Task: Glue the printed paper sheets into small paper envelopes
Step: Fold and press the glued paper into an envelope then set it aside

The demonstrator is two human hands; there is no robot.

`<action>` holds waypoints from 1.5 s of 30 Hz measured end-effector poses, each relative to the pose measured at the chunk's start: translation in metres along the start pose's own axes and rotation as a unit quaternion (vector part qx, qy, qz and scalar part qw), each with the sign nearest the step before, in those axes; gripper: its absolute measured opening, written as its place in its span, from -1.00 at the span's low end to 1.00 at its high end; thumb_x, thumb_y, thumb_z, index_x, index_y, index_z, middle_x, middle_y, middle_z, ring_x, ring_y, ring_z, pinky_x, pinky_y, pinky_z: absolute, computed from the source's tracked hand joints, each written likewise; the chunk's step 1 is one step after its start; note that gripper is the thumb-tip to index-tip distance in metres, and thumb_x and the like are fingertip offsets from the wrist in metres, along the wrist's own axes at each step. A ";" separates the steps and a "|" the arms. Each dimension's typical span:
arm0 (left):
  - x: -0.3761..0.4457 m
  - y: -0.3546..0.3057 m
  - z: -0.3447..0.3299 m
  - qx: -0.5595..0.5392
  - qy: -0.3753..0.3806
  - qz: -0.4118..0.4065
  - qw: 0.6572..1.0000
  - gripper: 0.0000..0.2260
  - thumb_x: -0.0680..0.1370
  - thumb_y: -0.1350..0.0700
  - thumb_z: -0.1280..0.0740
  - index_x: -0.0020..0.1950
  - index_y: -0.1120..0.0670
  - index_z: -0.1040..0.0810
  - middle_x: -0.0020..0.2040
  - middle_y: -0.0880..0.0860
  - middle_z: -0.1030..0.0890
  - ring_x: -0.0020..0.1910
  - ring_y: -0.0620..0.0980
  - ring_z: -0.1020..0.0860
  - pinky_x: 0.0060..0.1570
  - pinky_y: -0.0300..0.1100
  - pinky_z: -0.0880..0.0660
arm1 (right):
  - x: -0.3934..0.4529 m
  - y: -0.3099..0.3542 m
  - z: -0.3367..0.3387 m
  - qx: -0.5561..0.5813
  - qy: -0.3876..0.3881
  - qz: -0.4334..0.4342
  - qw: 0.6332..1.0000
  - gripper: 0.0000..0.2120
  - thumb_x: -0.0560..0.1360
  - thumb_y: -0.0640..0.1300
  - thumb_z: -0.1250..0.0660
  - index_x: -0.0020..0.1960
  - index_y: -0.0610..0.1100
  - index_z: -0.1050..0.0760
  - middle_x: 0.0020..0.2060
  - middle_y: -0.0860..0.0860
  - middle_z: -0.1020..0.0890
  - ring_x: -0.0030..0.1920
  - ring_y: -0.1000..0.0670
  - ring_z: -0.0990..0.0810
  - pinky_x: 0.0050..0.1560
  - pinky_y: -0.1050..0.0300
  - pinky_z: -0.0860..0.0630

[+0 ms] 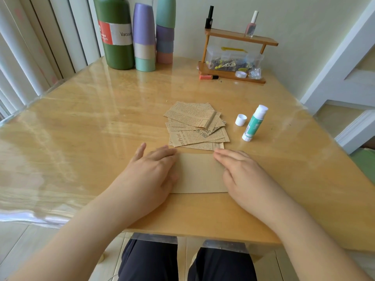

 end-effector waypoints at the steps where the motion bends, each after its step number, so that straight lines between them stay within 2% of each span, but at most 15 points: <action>1: 0.003 -0.005 -0.002 0.004 0.008 -0.010 1.000 -0.48 0.51 -0.05 0.02 0.35 0.15 -0.44 0.38 0.01 -0.42 0.41 -0.04 -0.32 0.39 0.00 0.06 | 0.003 0.008 -0.003 0.011 0.002 0.012 1.000 -0.53 0.56 -0.29 -0.08 0.47 -0.14 -0.25 0.47 0.06 -0.25 0.45 0.11 -0.16 0.30 0.53 0.16; 4: 0.007 -0.020 -0.009 0.032 0.014 -0.054 0.998 -0.51 0.52 -0.01 0.01 0.32 0.16 -0.48 0.30 0.07 -0.51 0.31 0.03 -0.46 0.30 0.11 -0.11 | 0.006 0.030 -0.020 0.049 0.048 0.048 0.996 -0.50 0.58 -0.29 -0.06 0.50 -0.11 -0.17 0.51 0.09 -0.15 0.49 0.15 -0.03 0.39 0.44 0.17; 9: -0.003 0.004 -0.011 0.022 0.032 0.000 0.999 -0.24 0.39 -0.22 0.32 0.50 0.01 -0.20 0.51 -0.13 -0.15 0.48 -0.17 -0.10 0.38 -0.15 0.25 | -0.007 0.009 -0.014 0.038 0.057 0.020 0.997 -0.52 0.61 -0.21 -0.04 0.52 -0.05 -0.11 0.50 0.16 -0.10 0.48 0.22 -0.02 0.36 0.49 0.22; 12: -0.008 0.018 -0.004 0.022 0.037 0.023 0.999 -0.21 0.35 -0.24 0.35 0.51 -0.03 -0.16 0.51 -0.18 -0.10 0.48 -0.24 0.00 0.37 -0.18 0.29 | -0.013 -0.011 -0.003 0.012 0.047 -0.021 0.999 -0.54 0.62 -0.18 -0.05 0.50 -0.05 -0.15 0.50 0.14 -0.15 0.46 0.24 -0.06 0.32 0.53 0.23; 16: -0.007 -0.004 0.002 0.032 0.020 -0.024 0.999 -0.41 0.53 -0.10 0.13 0.42 0.14 -0.35 0.45 0.04 -0.31 0.44 -0.05 -0.15 0.36 0.08 0.05 | -0.014 0.009 -0.006 0.014 0.069 0.006 0.998 -0.51 0.62 -0.02 0.06 0.53 -0.04 -0.01 0.51 0.17 0.01 0.45 0.30 0.12 0.43 0.37 0.26; 19: -0.011 -0.022 -0.013 0.039 0.051 -0.059 0.996 -0.38 0.56 -0.14 0.25 0.49 0.11 -0.23 0.49 0.02 -0.20 0.47 -0.02 -0.15 0.42 0.08 0.02 | -0.023 0.035 -0.020 0.028 0.124 0.047 0.991 -0.41 0.52 0.11 0.24 0.53 0.03 0.13 0.48 0.26 0.16 0.44 0.34 0.27 0.44 0.32 0.31; 22: -0.021 -0.016 -0.019 0.064 0.075 -0.058 0.993 -0.40 0.62 -0.10 0.25 0.41 0.13 -0.39 0.40 0.03 -0.40 0.37 -0.01 -0.37 0.31 0.15 -0.25 | -0.035 0.029 -0.024 0.020 0.151 0.035 0.988 -0.37 0.47 0.20 0.34 0.52 0.10 0.19 0.48 0.29 0.19 0.41 0.39 0.31 0.45 0.29 0.32; 23: -0.024 -0.008 -0.016 0.060 0.087 -0.042 0.994 -0.36 0.60 -0.13 0.29 0.43 0.11 -0.36 0.43 0.01 -0.35 0.39 -0.04 -0.33 0.35 0.12 -0.19 | -0.038 0.021 -0.021 0.015 0.148 0.022 0.989 -0.34 0.43 0.22 0.38 0.51 0.12 0.21 0.47 0.31 0.19 0.40 0.40 0.31 0.44 0.30 0.33; 26: -0.031 0.015 -0.008 0.049 0.069 -0.004 0.996 -0.13 0.33 -0.30 0.61 0.53 -0.06 0.04 0.51 -0.20 0.08 0.47 -0.26 0.11 0.43 -0.12 0.28 | -0.045 -0.004 -0.012 -0.010 0.136 -0.022 0.990 -0.32 0.37 0.25 0.43 0.48 0.15 0.22 0.47 0.32 0.17 0.41 0.40 0.29 0.44 0.29 0.34; 27: -0.033 0.020 -0.007 0.051 0.075 0.004 0.996 -0.12 0.29 -0.31 0.64 0.53 -0.08 0.10 0.50 -0.22 0.13 0.46 -0.29 0.19 0.40 -0.16 0.36 | -0.047 -0.007 -0.009 -0.014 0.131 -0.028 0.991 -0.31 0.36 0.25 0.43 0.48 0.14 0.21 0.48 0.31 0.16 0.41 0.39 0.29 0.44 0.28 0.33; 29: -0.035 0.010 0.002 0.032 0.057 -0.009 0.998 -0.20 0.41 -0.29 0.53 0.53 -0.03 0.00 0.52 -0.17 0.02 0.47 -0.26 0.14 0.41 -0.16 0.34 | -0.048 0.000 -0.007 -0.010 0.126 -0.022 0.992 -0.32 0.38 0.25 0.41 0.48 0.13 0.21 0.48 0.30 0.17 0.41 0.39 0.30 0.45 0.28 0.34; 33: -0.044 -0.027 -0.006 0.014 0.042 -0.079 0.996 -0.47 0.62 -0.10 0.15 0.46 0.10 -0.30 0.46 -0.01 -0.29 0.46 -0.09 -0.20 0.39 -0.03 0.05 | -0.052 0.036 -0.015 0.024 0.150 0.036 0.988 -0.33 0.43 0.19 0.35 0.53 0.09 0.14 0.47 0.31 0.16 0.39 0.41 0.32 0.41 0.35 0.38; 37: -0.054 -0.020 -0.012 0.026 0.036 -0.075 0.996 -0.50 0.64 -0.07 0.14 0.42 0.10 -0.37 0.42 -0.02 -0.36 0.42 -0.07 -0.29 0.35 0.00 -0.05 | -0.060 0.026 -0.017 0.018 0.153 0.027 0.988 -0.34 0.42 0.19 0.37 0.52 0.14 0.12 0.47 0.34 0.14 0.39 0.43 0.31 0.42 0.34 0.35; 40: -0.063 -0.003 -0.003 0.010 0.028 -0.055 0.998 -0.50 0.65 -0.09 0.15 0.43 0.07 -0.36 0.43 -0.07 -0.35 0.43 -0.12 -0.26 0.38 -0.02 0.00 | -0.070 0.003 -0.008 0.010 0.144 -0.008 0.990 -0.37 0.42 0.22 0.38 0.48 0.20 0.10 0.45 0.39 0.09 0.37 0.47 0.28 0.41 0.37 0.34; 45: -0.057 -0.016 -0.001 -0.006 0.029 -0.058 0.998 -0.50 0.64 -0.08 0.14 0.44 0.10 -0.34 0.45 -0.05 -0.32 0.46 -0.10 -0.21 0.40 -0.02 0.06 | -0.065 0.014 -0.004 0.017 0.131 0.000 0.991 -0.32 0.42 0.22 0.33 0.52 0.11 0.10 0.48 0.32 0.10 0.39 0.44 0.27 0.42 0.37 0.31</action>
Point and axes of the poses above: each hand's wrist, its own x-axis towards the middle knuckle, its own z-axis out of the back of the hand, y = z × x, the point moved 6 cm from there along x, towards the middle knuckle
